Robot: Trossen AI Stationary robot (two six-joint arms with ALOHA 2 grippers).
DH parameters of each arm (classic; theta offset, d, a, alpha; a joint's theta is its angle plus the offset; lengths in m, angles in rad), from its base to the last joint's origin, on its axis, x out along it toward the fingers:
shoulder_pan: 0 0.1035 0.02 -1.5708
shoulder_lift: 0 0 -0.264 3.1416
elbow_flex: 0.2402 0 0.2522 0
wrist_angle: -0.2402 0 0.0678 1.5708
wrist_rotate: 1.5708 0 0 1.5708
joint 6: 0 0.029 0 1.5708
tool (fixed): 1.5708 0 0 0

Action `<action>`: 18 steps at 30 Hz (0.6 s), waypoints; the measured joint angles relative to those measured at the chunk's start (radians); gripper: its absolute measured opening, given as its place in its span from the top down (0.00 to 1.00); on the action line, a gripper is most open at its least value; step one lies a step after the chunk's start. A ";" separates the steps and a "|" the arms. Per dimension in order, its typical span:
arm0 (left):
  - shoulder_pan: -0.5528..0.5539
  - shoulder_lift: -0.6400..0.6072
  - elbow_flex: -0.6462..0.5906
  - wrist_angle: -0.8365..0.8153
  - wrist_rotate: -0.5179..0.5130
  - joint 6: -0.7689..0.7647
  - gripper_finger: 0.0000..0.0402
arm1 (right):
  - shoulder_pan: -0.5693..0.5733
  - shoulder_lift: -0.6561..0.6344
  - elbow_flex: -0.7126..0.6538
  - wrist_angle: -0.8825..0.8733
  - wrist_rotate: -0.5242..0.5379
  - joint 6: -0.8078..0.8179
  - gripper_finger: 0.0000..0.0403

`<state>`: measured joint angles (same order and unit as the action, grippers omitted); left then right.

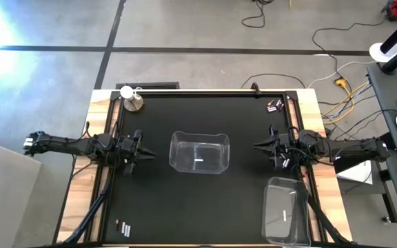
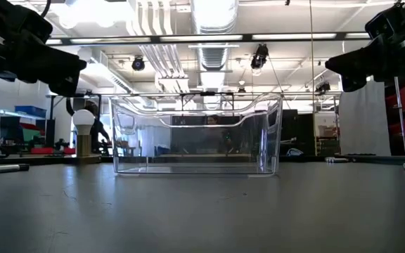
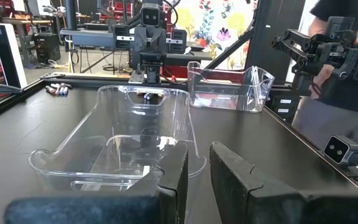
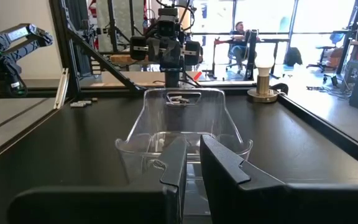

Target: Sort batteries

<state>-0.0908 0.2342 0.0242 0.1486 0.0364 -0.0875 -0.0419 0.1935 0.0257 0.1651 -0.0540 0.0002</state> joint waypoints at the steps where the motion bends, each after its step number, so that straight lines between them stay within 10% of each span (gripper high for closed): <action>1: 0.000 0.000 0.000 0.000 0.000 0.000 0.88 | 0.000 0.000 0.000 0.000 0.000 0.000 0.90; 14: 0.000 0.000 0.000 0.000 0.000 0.000 0.88 | 0.000 0.000 0.000 0.040 -0.001 0.022 0.90; 18: 0.000 0.000 0.000 0.000 0.000 0.000 0.88 | 0.002 0.000 0.000 0.157 -0.003 0.365 0.90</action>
<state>-0.0910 0.2341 0.0239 0.1486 0.0364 -0.0876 -0.0395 0.1936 0.0257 0.3222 -0.0573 0.3649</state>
